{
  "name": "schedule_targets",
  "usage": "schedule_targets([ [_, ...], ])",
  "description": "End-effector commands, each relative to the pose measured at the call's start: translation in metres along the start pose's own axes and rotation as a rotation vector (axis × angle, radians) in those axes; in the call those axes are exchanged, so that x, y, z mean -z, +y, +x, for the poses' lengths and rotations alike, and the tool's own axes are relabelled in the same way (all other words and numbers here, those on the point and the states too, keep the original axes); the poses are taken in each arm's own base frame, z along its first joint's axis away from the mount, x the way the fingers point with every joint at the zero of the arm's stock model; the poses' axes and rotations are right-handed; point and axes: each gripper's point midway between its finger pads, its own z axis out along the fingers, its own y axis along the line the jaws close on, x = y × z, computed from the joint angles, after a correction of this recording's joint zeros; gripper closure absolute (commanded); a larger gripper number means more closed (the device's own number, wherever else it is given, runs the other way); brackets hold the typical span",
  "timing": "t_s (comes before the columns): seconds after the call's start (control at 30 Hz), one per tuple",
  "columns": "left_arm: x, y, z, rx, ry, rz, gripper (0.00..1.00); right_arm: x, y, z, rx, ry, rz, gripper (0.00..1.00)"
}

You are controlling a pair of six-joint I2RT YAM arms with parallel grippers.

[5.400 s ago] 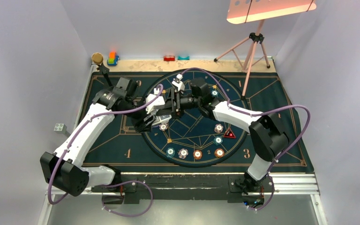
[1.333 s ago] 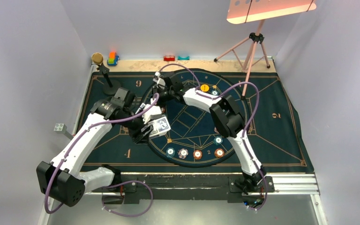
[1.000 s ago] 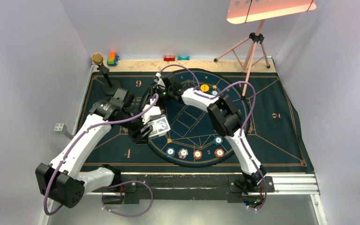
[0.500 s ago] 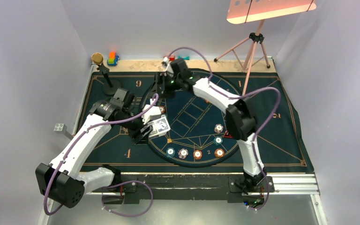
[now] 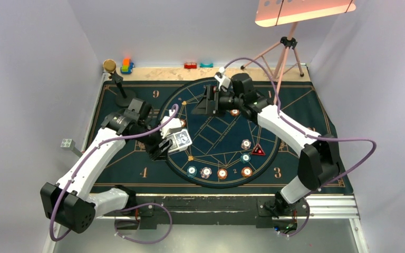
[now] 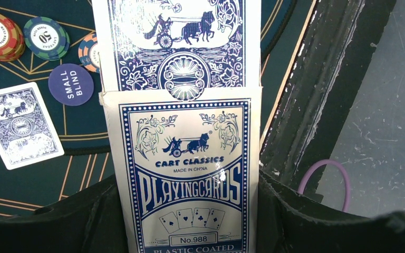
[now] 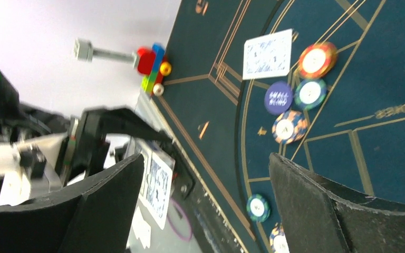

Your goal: Distribute texas hold em gaming equipment

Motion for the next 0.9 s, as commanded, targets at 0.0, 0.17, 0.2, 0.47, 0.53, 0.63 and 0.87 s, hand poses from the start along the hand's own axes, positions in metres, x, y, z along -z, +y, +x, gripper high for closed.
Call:
schedule_targets([
  [0.0, 0.004, 0.009, -0.02, -0.007, -0.06, -0.031, 0.84, 0.007, 0.044, 0.026, 0.066, 0.052, -0.167, 0.07],
  [0.17, 0.005, 0.012, -0.025, -0.008, -0.07, -0.039, 0.84, 0.003, 0.068, 0.05, 0.089, 0.108, -0.237, 0.05],
  [0.2, 0.005, 0.012, -0.026, -0.008, -0.071, -0.038, 0.84, 0.002, 0.07, 0.053, 0.091, 0.113, -0.248, 0.04],
  [0.47, 0.006, 0.014, -0.032, -0.003, -0.08, -0.034, 0.84, -0.02, 0.071, 0.071, 0.072, 0.171, -0.274, 0.03],
  [0.53, 0.007, 0.015, -0.033, -0.003, -0.08, -0.035, 0.85, -0.022, 0.07, 0.074, 0.067, 0.182, -0.276, 0.02],
  [0.63, 0.008, 0.015, -0.035, -0.004, -0.083, -0.035, 0.85, -0.026, 0.064, 0.079, 0.058, 0.201, -0.265, 0.02],
  [0.87, 0.01, 0.015, -0.038, -0.006, -0.09, -0.037, 0.85, -0.032, 0.056, 0.085, 0.044, 0.238, -0.246, 0.2],
])
